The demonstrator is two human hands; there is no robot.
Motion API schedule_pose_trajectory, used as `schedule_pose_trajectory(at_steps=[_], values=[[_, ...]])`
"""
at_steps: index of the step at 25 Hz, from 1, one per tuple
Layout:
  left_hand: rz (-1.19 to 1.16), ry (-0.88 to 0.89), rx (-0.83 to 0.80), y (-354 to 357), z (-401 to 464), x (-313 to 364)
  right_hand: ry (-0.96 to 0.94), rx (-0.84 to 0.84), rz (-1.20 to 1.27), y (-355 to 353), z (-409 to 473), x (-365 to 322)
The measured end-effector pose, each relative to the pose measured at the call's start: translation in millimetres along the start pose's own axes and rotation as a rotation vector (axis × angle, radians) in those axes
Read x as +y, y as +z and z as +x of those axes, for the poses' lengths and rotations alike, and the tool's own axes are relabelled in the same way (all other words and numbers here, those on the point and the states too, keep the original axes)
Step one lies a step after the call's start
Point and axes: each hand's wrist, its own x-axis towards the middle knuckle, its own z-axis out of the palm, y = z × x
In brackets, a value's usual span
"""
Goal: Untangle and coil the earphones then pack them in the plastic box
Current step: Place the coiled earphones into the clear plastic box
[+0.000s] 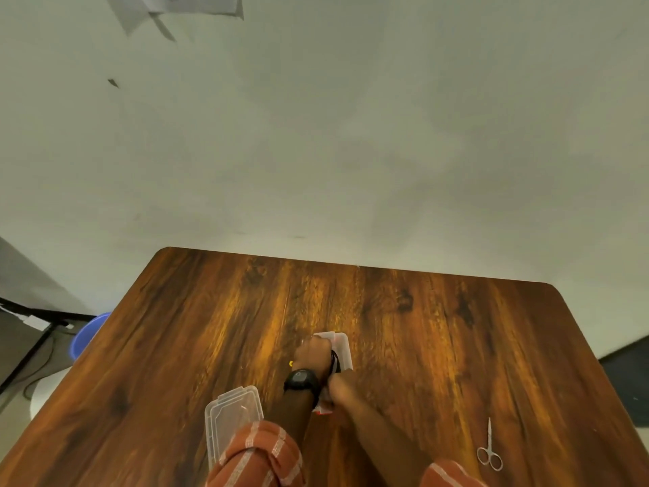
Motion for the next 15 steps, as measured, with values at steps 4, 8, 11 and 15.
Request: schedule_pose_trajectory(at_steps=[4,8,11,15], values=[[-0.124,0.046,-0.043,4.9,-0.8,0.3,-0.227,0.061,-0.085,-12.5,-19.6,11.2],[-0.18,0.145,0.026,4.0,-10.0,-10.6,-0.427,0.223,-0.101,-28.4,-31.8,33.2],[-0.168,0.166,0.13,1.1,-24.6,-19.0,-0.481,0.272,-0.049,-28.9,-30.6,43.5],[-0.379,-0.156,0.28,9.9,-43.4,-32.9,-0.555,0.36,-0.204,-38.9,-22.4,49.3]])
